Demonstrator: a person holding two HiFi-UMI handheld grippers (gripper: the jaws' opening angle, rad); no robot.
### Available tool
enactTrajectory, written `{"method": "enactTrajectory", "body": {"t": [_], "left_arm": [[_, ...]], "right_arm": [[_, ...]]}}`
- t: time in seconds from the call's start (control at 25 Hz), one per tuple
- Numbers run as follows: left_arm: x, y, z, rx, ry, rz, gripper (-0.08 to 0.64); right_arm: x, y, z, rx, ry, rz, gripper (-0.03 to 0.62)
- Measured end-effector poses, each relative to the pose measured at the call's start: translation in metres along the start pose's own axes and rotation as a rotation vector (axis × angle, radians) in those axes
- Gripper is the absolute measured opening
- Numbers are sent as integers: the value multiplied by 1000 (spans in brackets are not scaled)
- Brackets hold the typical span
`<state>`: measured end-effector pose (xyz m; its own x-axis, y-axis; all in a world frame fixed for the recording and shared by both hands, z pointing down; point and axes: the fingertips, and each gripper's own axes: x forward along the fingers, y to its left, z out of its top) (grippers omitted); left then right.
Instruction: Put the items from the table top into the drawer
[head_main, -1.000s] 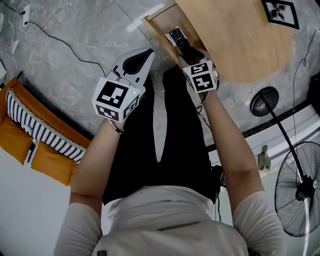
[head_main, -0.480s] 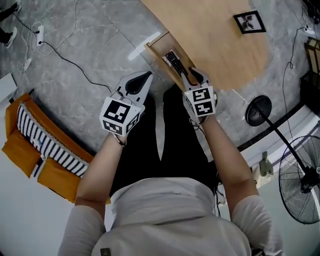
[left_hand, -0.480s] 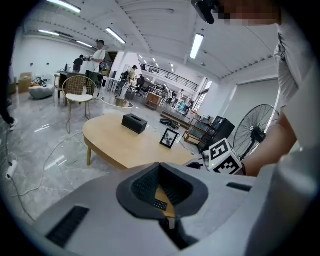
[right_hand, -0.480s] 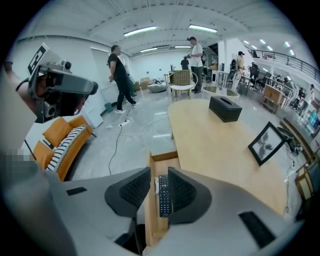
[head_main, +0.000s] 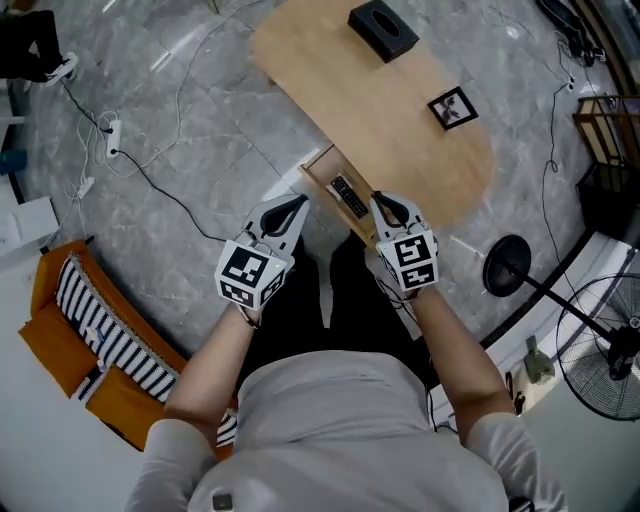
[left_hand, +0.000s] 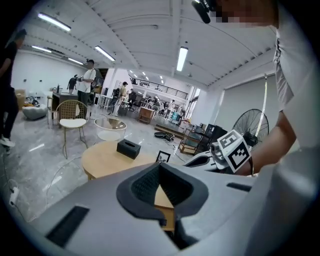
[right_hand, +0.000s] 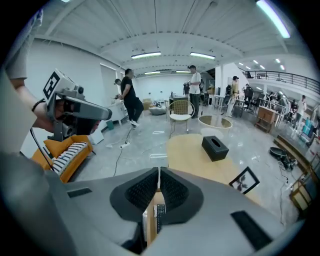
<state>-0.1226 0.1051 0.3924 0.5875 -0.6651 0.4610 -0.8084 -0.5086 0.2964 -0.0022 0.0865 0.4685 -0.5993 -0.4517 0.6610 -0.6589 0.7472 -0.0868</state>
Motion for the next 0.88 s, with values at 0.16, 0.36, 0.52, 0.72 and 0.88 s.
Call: {"method": "enactTrajectory", "body": {"t": [0.16,0.36,0.52,0.72,0.88], "left_arm": [[-23,-12,36,52,-39,-23,9],[-61,-16,70,97,-78,-27,9],[-92,-25,95,146,-96,-30,9],[-136,-52,134,204,-159,-46,9],[-162,-76,154,239,-196,-67,9]], "right_arm": [[-38,1,42,-24,-59,-23,29],[-82,12,93,-39,-143,-45,28],[-118,26,134,-59,-214,-57,28],[-165,46,178,-87,-304,-70,28],[-196,61,195,-97,-349,-87,26]]}}
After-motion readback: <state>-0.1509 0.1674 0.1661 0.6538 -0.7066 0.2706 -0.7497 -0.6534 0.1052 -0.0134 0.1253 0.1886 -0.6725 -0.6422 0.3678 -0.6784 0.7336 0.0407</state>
